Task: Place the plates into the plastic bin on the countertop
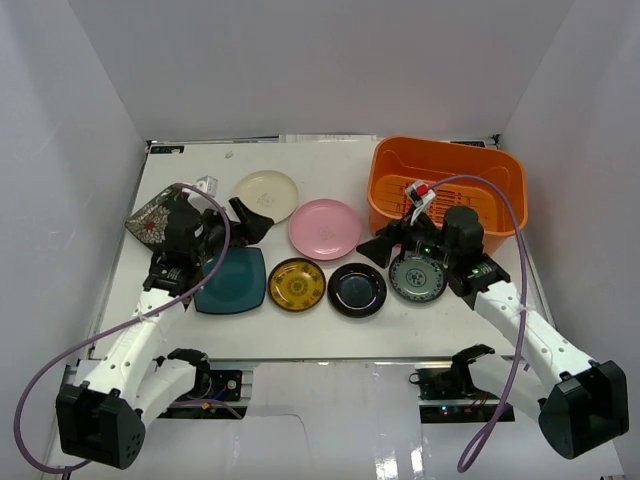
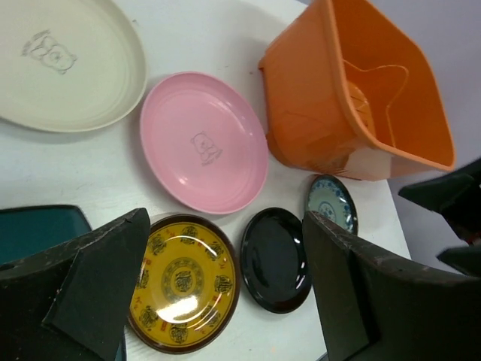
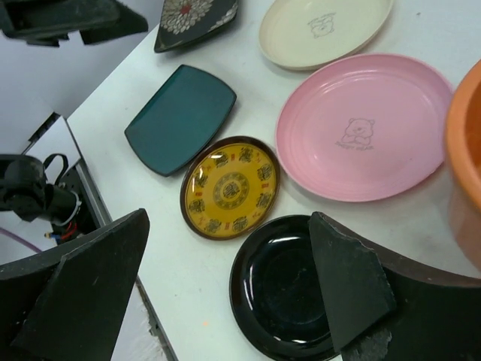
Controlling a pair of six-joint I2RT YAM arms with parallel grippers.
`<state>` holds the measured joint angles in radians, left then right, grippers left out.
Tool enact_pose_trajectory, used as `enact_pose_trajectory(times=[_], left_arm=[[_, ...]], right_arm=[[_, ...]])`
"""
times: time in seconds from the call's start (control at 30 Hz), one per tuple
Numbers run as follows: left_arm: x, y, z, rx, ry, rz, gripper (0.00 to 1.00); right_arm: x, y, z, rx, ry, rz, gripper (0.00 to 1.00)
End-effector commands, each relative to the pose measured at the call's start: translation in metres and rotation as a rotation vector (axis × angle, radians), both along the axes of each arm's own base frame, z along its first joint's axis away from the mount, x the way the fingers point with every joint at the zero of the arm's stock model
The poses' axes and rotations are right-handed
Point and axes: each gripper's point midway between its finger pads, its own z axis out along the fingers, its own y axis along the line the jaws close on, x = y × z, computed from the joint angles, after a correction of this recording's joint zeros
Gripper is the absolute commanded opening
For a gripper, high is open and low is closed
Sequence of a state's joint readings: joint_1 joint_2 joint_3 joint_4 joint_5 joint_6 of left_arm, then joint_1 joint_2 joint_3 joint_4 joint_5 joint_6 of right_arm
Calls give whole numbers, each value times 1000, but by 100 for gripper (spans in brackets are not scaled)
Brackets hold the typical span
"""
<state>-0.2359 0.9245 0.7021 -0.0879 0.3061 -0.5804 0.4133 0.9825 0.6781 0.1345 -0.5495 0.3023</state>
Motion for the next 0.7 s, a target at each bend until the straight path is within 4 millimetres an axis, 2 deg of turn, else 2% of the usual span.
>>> enact_pose_trajectory(times=[0.0,0.13,0.17,0.23,0.3,0.33,0.37,0.4,0.5,0.6,0.67], left_arm=[[8,19,-6,33,36,126,94],[20,44,-12,105,77,270,92],[24,56,-19,123,95,343,91],[32,95,-30,173,133,526,88],[32,116,-50,147,206,584,87],[35,145,-56,108,225,662,87],[32,161,-69,68,260,710,86],[32,185,-72,41,263,773,87],[28,227,-89,20,313,915,88],[26,251,-96,-2,312,985,89],[24,274,-103,-34,319,1030,89]], right_arm=[[-11,7,8,24,-78,38,93],[-20,14,10,39,-90,78,93],[-21,15,9,44,-86,80,93],[-24,17,4,49,-80,91,93],[-25,19,-1,56,-70,100,92],[-28,19,-2,61,-67,114,92],[-31,20,-1,75,-71,121,92],[-32,20,0,77,-74,125,92],[-33,16,3,74,-97,106,92],[-36,15,6,79,-112,108,91],[-35,14,3,75,-105,100,91]])
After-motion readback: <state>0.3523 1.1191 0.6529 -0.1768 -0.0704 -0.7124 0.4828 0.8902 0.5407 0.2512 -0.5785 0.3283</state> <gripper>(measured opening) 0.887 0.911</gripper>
